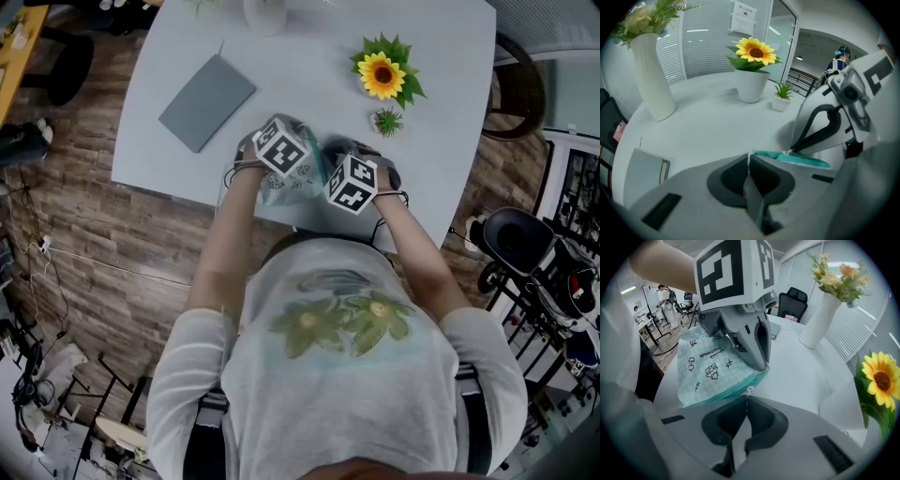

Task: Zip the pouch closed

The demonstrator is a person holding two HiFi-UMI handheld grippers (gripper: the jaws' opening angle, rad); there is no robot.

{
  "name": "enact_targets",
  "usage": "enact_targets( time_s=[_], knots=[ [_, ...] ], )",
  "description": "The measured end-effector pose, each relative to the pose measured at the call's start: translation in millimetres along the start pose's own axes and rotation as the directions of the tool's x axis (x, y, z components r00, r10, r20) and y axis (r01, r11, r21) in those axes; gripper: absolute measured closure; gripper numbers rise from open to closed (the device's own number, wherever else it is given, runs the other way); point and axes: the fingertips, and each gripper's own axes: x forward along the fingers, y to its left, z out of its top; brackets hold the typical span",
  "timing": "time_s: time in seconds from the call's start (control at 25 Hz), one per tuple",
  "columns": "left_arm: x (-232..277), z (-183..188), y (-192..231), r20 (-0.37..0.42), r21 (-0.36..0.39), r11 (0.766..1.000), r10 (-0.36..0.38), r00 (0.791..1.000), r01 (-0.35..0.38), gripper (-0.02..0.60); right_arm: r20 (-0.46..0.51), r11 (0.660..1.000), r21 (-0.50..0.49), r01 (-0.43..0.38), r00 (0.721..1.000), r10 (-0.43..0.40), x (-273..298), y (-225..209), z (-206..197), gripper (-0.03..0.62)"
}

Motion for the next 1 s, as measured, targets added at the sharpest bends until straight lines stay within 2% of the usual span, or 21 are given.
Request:
enact_targets(
  time_s=[0.6, 1.0],
  knots=[
    [-2.4, 0.0, 0.9, -0.019, -0.019, 1.0, 0.02, 1.0, -0.02, 0.561, -0.009, 1.0, 0.015, -0.011, 1.0, 0.011, -3.4, 4.8, 1.8, 0.576],
    [-5.0, 0.1, 0.5, -0.014, -0.02, 0.999, 0.046, 0.999, -0.046, 0.563, 0.002, 0.999, 0.039, 0.02, 1.0, -0.02, -9.3, 8.4, 1.9, 0.576]
  ],
)
